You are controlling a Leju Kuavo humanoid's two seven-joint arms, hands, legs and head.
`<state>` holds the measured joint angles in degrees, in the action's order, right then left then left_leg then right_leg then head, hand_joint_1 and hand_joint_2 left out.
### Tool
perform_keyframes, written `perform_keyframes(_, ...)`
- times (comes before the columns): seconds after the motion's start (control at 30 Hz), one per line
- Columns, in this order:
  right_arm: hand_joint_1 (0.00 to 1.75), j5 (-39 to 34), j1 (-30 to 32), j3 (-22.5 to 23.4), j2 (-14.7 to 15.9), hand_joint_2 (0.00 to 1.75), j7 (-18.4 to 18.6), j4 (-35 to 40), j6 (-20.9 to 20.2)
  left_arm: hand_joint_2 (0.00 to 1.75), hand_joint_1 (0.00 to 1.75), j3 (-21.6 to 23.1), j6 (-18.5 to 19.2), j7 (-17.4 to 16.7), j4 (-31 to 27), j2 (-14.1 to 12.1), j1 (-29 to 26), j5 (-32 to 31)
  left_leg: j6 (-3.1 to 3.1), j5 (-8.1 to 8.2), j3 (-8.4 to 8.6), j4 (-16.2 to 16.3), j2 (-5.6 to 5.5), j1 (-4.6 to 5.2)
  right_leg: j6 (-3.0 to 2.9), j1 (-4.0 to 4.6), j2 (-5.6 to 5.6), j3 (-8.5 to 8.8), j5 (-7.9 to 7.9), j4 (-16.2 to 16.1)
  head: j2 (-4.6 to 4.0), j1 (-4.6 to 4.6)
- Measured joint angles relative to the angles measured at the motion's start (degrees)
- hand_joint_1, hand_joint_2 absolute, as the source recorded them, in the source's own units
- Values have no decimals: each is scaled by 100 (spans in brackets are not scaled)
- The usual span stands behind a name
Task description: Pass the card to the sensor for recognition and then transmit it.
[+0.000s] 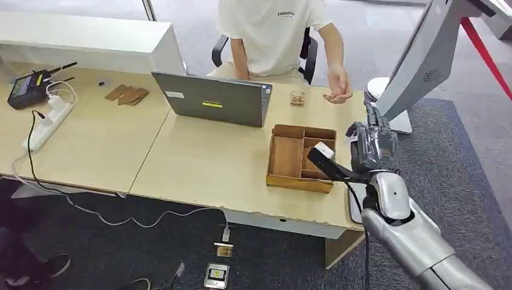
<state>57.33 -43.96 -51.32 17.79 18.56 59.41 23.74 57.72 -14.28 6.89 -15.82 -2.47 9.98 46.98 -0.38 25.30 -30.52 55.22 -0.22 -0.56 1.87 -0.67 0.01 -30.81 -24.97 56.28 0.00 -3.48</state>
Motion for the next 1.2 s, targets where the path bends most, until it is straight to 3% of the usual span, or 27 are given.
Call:
perform_keyframes(0.2, 175, 193, -676, -138, -529, 175, -192, -476, -466, 175, 0, 162, 188, -192, -7, 46, 211, -267, -1, -2, -2, 0, -1, -1, 0, 1, -1, -1, 0, 1, 0, 2)
perform_keyframes(0.53, 175, 206, -1271, -339, -1378, 175, -182, -1931, -663, 175, 0, 411, 278, -365, -5, 83, 356, -543, -1, -2, -4, 0, -3, 0, 0, 1, -3, -4, 0, 0, 0, 0)
perform_keyframes(0.77, 175, 243, -1497, -490, -1591, 175, 135, -2680, -872, 175, 0, 509, 335, -356, 0, 83, 373, -619, -1, -2, -4, 1, -3, 0, 0, 0, -3, -5, 0, -1, 0, 0)
perform_keyframes(1.07, 175, 241, -1739, -605, -1611, 175, 424, -3117, -969, 175, 0, 542, 405, -273, 4, 83, 384, -706, -1, -2, -4, 2, -2, 0, 1, 0, -2, -8, 2, -1, 0, 0)
perform_keyframes(1.1, 68, 239, -1762, -614, -1611, 175, 437, -3147, -980, 175, 0, 544, 416, -271, 4, 83, 390, -715, -1, -2, -4, 3, -2, 0, 1, 0, -2, -7, 2, 0, 0, 0)
perform_keyframes(1.13, 68, 236, -1782, -619, -1611, 175, 454, -3170, -995, 175, 0, 547, 425, -269, 4, 83, 396, -720, -1, -2, -4, 2, -2, 0, 1, 0, -2, -7, 2, -1, 0, 2)
perform_keyframes(1.17, 0, 232, -1795, -627, -1611, 175, 476, -3196, -1006, 175, 0, 549, 431, -269, 4, 83, 401, -720, -1, -2, -4, 2, -2, 0, 1, 0, -2, -8, 2, -1, 0, 0)
perform_keyframes(1.2, 0, 232, -1805, -636, -1611, 175, 489, -3219, -1012, 175, 0, 549, 435, -269, 4, 83, 404, -720, -1, -2, -4, 2, -2, 0, 1, 0, -2, -8, 2, -1, 0, 0)
